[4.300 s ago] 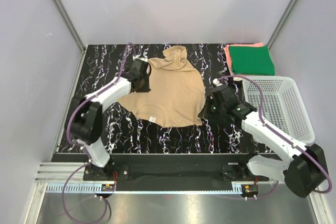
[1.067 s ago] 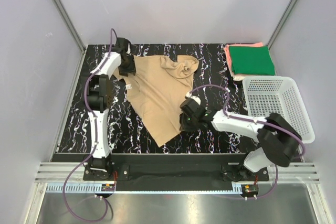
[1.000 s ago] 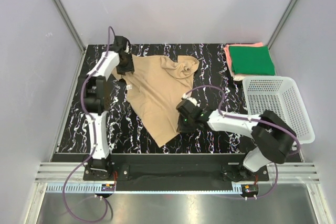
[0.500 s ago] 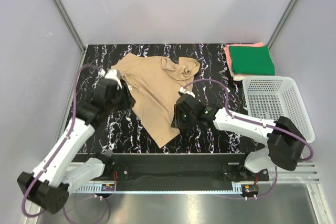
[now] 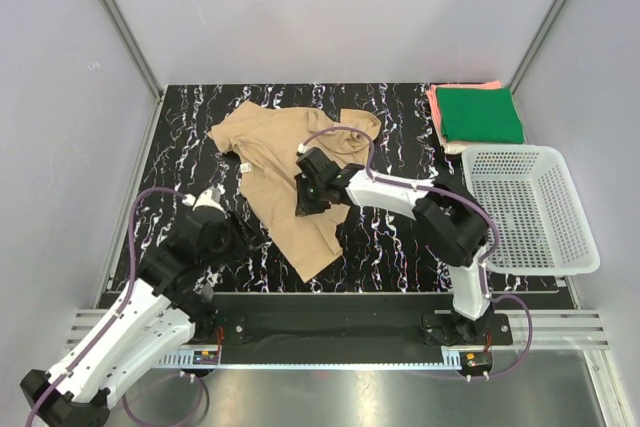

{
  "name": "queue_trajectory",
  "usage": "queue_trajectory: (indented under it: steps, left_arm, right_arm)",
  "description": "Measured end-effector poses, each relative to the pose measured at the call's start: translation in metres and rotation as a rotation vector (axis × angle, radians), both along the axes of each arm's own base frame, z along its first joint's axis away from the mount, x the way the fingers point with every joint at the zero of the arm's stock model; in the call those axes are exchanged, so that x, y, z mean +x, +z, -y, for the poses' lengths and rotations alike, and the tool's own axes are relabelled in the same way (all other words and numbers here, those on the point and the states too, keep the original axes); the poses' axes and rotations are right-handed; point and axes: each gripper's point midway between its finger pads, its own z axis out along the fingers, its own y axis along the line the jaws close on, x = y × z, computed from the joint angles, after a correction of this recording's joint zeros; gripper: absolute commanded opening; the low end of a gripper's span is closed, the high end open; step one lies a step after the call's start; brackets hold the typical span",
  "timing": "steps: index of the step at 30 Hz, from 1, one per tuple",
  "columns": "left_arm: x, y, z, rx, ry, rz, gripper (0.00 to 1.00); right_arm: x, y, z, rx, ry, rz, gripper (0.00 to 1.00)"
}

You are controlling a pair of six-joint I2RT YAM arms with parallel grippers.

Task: Fold and stack the t-shirts
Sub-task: Flatten the tshirt out

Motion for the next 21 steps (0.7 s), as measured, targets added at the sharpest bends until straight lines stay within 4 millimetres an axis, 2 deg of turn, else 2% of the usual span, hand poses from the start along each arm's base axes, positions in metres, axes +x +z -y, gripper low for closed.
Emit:
queue_trajectory:
  steps: [3, 7, 9, 11, 14, 17, 21]
  left_arm:
    - [0.001, 0.0, -0.004, 0.083, -0.025, -0.035, 0.5]
    - [0.02, 0.03, -0.007, 0.163, -0.045, 0.034, 0.51]
    - [0.026, 0.047, -0.01, 0.176, -0.046, 0.097, 0.51]
    - [0.029, 0.054, -0.013, 0.197, -0.055, 0.14, 0.52]
    - [0.03, 0.05, -0.018, 0.246, -0.069, 0.145, 0.52]
    - [0.033, 0.039, -0.021, 0.296, -0.076, 0.109, 0.52]
    - [0.029, 0.024, -0.023, 0.298, -0.053, 0.064, 0.52]
  right_arm:
    - [0.002, -0.017, -0.01, -0.003, 0.02, -0.031, 0.18]
    - [0.009, -0.036, -0.022, -0.005, 0.018, -0.055, 0.18]
    - [0.016, -0.038, -0.034, 0.013, 0.011, -0.06, 0.18]
    - [0.027, -0.038, -0.047, 0.035, 0.0, -0.055, 0.17]
    - [0.047, -0.037, -0.072, 0.083, -0.029, -0.044, 0.17]
    - [0.075, -0.035, -0.107, 0.159, -0.074, -0.03, 0.17]
    - [0.1, -0.031, -0.136, 0.239, -0.12, -0.02, 0.17]
